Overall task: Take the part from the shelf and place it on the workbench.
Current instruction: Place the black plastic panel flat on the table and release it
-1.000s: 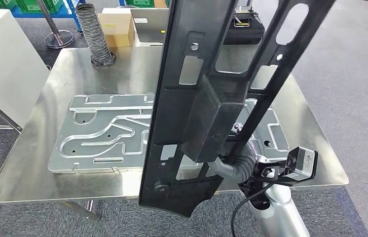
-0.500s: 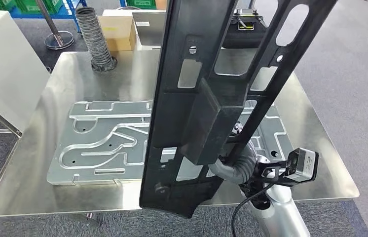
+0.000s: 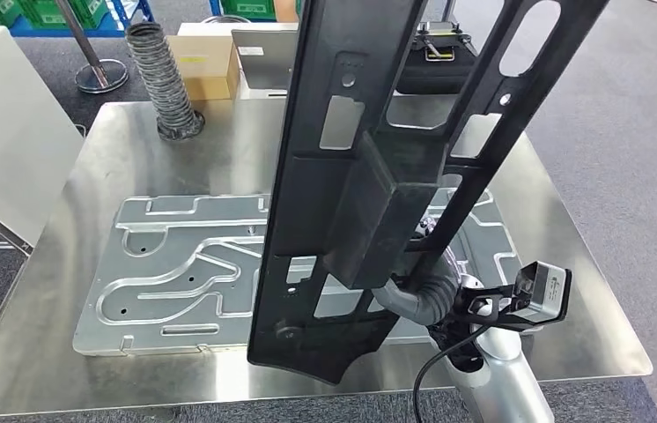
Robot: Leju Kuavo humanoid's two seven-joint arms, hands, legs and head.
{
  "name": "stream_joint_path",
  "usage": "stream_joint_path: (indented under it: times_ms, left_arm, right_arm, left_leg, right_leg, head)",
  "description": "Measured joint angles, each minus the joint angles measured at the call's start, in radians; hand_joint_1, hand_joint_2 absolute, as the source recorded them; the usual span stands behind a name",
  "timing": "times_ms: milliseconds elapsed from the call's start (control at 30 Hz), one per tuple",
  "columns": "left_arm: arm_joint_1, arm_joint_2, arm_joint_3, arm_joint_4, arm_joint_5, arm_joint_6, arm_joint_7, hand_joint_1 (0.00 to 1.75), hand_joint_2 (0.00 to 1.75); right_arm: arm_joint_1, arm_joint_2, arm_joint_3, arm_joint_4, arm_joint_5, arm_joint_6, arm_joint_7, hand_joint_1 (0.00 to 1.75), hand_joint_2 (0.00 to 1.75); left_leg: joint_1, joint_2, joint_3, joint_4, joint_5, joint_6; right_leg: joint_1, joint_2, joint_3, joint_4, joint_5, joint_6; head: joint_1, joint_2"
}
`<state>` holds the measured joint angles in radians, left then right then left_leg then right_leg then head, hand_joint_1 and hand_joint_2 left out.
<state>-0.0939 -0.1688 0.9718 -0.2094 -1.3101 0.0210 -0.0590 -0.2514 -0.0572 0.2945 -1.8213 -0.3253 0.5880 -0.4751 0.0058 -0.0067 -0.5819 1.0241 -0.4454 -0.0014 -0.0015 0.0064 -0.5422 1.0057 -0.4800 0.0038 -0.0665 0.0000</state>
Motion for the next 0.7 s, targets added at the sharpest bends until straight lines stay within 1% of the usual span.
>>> stream_joint_path:
  times_ms: [33,67,100,133,167,200,233,267,300,333,367,400,433,467,500,567,600,633,667,700]
  left_arm:
    - [0.000,-0.001,0.000,0.000,0.001,0.000,0.000,0.00,1.75]
    - [0.000,-0.001,0.000,0.000,0.002,0.000,0.001,0.00,1.75]
    - [0.000,-0.002,0.000,0.000,0.004,0.001,0.002,0.00,1.75]
    - [0.000,-0.002,0.000,0.000,0.006,0.002,0.001,0.00,1.75]
    - [0.000,-0.002,0.001,0.000,0.008,0.002,-0.002,0.00,1.75]
    - [0.000,-0.003,0.001,0.000,0.010,0.003,-0.006,0.00,1.75]
    - [0.001,-0.003,0.002,0.000,0.012,0.002,-0.011,0.00,1.75]
    - [0.001,-0.003,0.003,0.000,0.012,0.002,-0.015,0.00,1.75]
    - [0.001,-0.004,0.003,0.000,0.011,0.001,-0.018,0.00,1.75]
    - [0.001,-0.006,0.003,0.000,0.009,0.000,-0.019,0.00,1.75]
    - [0.001,-0.008,0.003,0.000,0.007,0.000,-0.020,0.00,1.75]
    - [0.000,-0.011,0.003,0.000,0.004,-0.001,-0.021,0.00,1.75]
    - [-0.002,-0.014,0.003,0.000,0.001,-0.001,-0.022,0.00,1.75]
    - [-0.003,-0.017,0.003,0.000,-0.002,-0.001,-0.022,0.00,1.75]
    - [-0.005,-0.019,0.003,0.000,-0.004,-0.001,-0.022,0.00,1.75]
    - [-0.008,-0.020,0.003,0.000,-0.006,-0.001,-0.021,0.00,1.75]
    - [-0.009,-0.020,0.003,0.000,-0.006,-0.002,-0.020,0.00,1.75]
    - [-0.011,-0.021,0.003,0.000,-0.006,-0.003,-0.019,0.00,1.75]
    - [-0.012,-0.021,0.003,0.000,-0.005,-0.004,-0.018,0.00,1.75]
    - [-0.014,-0.021,0.003,0.000,-0.005,-0.005,-0.018,0.00,1.75]
  right_arm:
    - [-0.002,0.000,0.000,0.000,0.000,-0.002,0.002,1.71,1.75]
    - [-0.005,0.000,-0.001,0.000,0.000,-0.006,0.006,1.71,1.75]
    - [-0.012,0.000,-0.002,0.000,0.000,-0.010,0.012,1.71,1.75]
    - [-0.020,0.000,-0.006,0.002,0.000,-0.017,0.020,1.71,1.75]
    - [-0.029,0.000,-0.013,0.005,0.003,-0.025,0.029,1.71,1.75]
    - [-0.038,-0.002,-0.021,0.012,0.009,-0.034,0.038,1.71,1.75]
    - [-0.048,-0.005,-0.032,0.022,0.019,-0.044,0.048,1.71,1.75]
    - [-0.061,-0.010,-0.044,0.037,0.033,-0.054,0.057,1.71,1.75]
    - [-0.076,-0.017,-0.058,0.055,0.054,-0.065,0.065,1.71,1.75]
    - [-0.099,-0.026,-0.075,0.079,0.082,-0.079,0.072,1.71,1.75]
    - [-0.127,-0.035,-0.093,0.106,0.121,-0.097,0.075,1.71,1.75]
    - [-0.161,-0.046,-0.112,0.139,0.173,-0.123,0.075,1.71,1.75]
    - [-0.200,-0.059,-0.131,0.176,0.239,-0.160,0.072,1.71,1.75]
    - [-0.240,-0.072,-0.148,0.216,0.321,-0.202,0.069,1.71,1.75]
    - [-0.279,-0.084,-0.162,0.255,0.408,-0.248,0.066,1.71,1.75]
    - [-0.355,-0.113,-0.176,0.333,0.626,-0.342,0.062,1.71,1.75]
    - [-0.390,-0.125,-0.175,0.367,0.739,-0.388,0.060,1.71,1.75]
    - [-0.425,-0.138,-0.169,0.400,0.851,-0.432,0.058,1.71,1.75]
    - [-0.454,-0.147,-0.160,0.428,0.938,-0.466,0.055,1.71,1.75]
    - [-0.478,-0.153,-0.149,0.451,0.994,-0.488,0.054,1.71,1.75]
  left_leg:
    - [0.001,-0.001,0.000,-0.003,-0.002,0.008]
    - [0.002,-0.002,0.003,-0.006,-0.002,0.013]
    - [0.003,-0.001,0.006,-0.010,-0.002,0.019]
    - [0.005,-0.001,0.010,-0.013,-0.002,0.023]
    - [0.005,0.000,0.011,-0.014,-0.004,0.027]
    - [0.004,0.001,0.012,-0.014,-0.006,0.030]
    - [0.003,0.001,0.013,-0.013,-0.007,0.032]
    - [0.003,0.000,0.015,-0.013,-0.009,0.033]
    - [0.002,-0.001,0.018,-0.013,-0.011,0.033]
    - [0.000,-0.002,0.022,-0.013,-0.014,0.033]
    - [-0.001,-0.003,0.027,-0.013,-0.017,0.033]
    - [-0.004,-0.004,0.030,-0.013,-0.020,0.031]
    - [-0.006,-0.004,0.030,-0.012,-0.023,0.028]
    - [-0.007,-0.004,0.028,-0.011,-0.023,0.025]
    - [-0.007,-0.004,0.024,-0.012,-0.023,0.021]
    - [-0.008,-0.003,0.023,-0.010,-0.026,0.012]
    - [-0.009,-0.002,0.018,0.004,-0.036,0.008]
    - [-0.009,-0.001,0.002,0.038,-0.055,0.003]
    - [-0.007,0.000,-0.025,0.093,-0.081,-0.001]
    - [-0.005,0.000,-0.061,0.161,-0.110,-0.005]
  right_leg:
    - [-0.001,0.000,-0.001,0.000,-0.002,0.005]
    - [-0.002,-0.001,-0.002,0.005,-0.007,0.010]
    - [-0.003,-0.001,-0.009,0.023,-0.018,0.015]
    - [-0.004,-0.002,-0.028,0.063,-0.039,0.021]
    - [-0.005,-0.002,-0.061,0.125,-0.065,0.025]
    - [-0.006,-0.003,-0.103,0.197,-0.090,0.028]
    - [-0.006,-0.003,-0.143,0.260,-0.106,0.030]
    - [-0.006,-0.003,-0.171,0.295,-0.103,0.030]
    - [-0.006,-0.003,-0.178,0.289,-0.080,0.028]
    - [-0.005,-0.003,-0.165,0.242,-0.039,0.024]
    - [-0.004,-0.003,-0.139,0.170,0.008,0.018]
    - [-0.001,-0.003,-0.112,0.101,0.042,0.011]
    - [0.003,-0.003,-0.091,0.046,0.063,0.005]
    - [0.006,-0.004,-0.082,0.017,0.070,0.000]
    - [0.008,-0.004,-0.081,0.011,0.066,-0.002]
    - [0.004,-0.005,-0.079,-0.001,0.068,-0.007]
    - [0.000,-0.005,-0.075,-0.007,0.070,-0.010]
    - [-0.003,-0.006,-0.070,-0.014,0.071,-0.014]
    - [-0.004,-0.007,-0.066,-0.017,0.071,-0.017]
    - [-0.004,-0.007,-0.065,-0.017,0.069,-0.020]
  head:
    - [0.000,0.000]
    - [0.000,0.000]
    - [0.000,0.000]
    - [0.000,0.000]
    - [0.000,0.000]
    - [0.000,0.000]
    - [0.000,0.000]
    - [0.000,0.000]
    - [0.000,0.000]
    - [0.000,0.000]
    - [0.000,0.000]
    - [0.000,0.000]
    - [0.000,0.000]
    - [0.000,0.000]
    - [0.000,0.000]
    - [0.000,0.000]
    - [0.000,0.000]
    - [0.000,0.000]
    - [0.000,0.000]
    - [0.000,0.000]
